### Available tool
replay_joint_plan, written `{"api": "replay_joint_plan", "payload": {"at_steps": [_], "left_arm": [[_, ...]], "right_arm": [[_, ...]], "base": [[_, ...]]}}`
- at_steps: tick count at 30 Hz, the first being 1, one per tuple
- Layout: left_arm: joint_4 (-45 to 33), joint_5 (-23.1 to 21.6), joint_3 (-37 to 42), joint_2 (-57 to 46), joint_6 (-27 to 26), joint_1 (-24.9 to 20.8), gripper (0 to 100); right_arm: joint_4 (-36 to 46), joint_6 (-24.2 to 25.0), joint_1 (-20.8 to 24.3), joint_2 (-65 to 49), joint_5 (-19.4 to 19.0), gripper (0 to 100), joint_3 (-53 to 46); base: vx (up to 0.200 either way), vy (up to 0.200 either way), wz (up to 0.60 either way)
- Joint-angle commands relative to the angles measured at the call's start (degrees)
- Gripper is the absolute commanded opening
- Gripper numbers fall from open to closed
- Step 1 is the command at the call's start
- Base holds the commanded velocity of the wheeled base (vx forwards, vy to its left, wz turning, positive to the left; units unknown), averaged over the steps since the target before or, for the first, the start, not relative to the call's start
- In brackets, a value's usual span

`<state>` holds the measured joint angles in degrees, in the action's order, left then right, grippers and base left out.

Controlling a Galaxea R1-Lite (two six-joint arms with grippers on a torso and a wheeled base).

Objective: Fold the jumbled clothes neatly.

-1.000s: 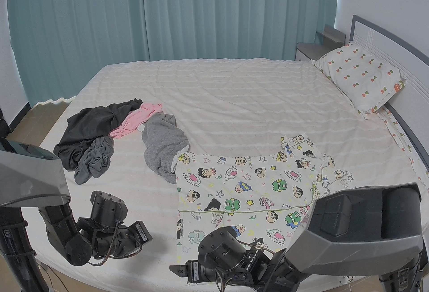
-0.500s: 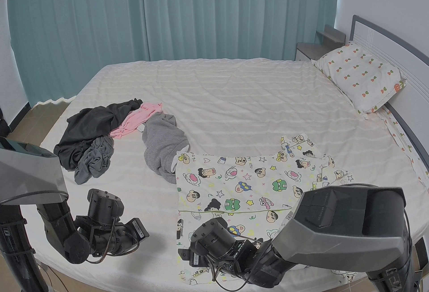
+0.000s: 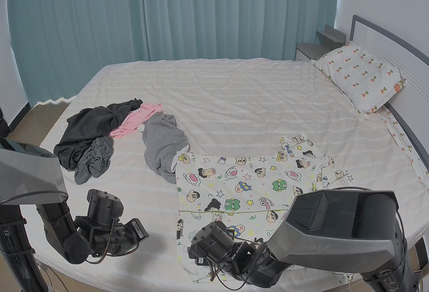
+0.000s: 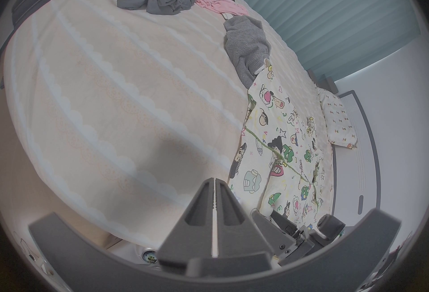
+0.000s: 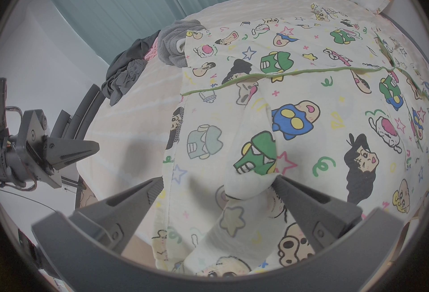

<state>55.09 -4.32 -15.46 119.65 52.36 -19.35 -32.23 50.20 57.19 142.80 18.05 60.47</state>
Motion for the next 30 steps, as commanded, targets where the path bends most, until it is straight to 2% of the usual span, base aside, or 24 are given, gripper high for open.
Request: {"api": "replay_joint_plan", "payload": {"at_steps": [1, 15, 30], "left_arm": [[0.0, 0.0, 0.2, 0.0, 0.0, 0.0, 0], [0.0, 0.1, 0.4, 0.0, -0.1, -0.4, 0], [0.0, 0.1, 0.5, 0.1, -0.1, -0.5, 0]], "right_arm": [[-0.2, 0.8, 0.0, -0.1, 0.7, 0, -0.6], [-0.5, 2.3, -0.1, -3.7, 1.5, 0, -4.3], [-0.5, 5.8, 0.5, -13.4, 1.0, 0, -10.5]], "base": [[0.000, 0.000, 0.00], [0.000, 0.000, 0.00], [0.000, 0.000, 0.00]]}}
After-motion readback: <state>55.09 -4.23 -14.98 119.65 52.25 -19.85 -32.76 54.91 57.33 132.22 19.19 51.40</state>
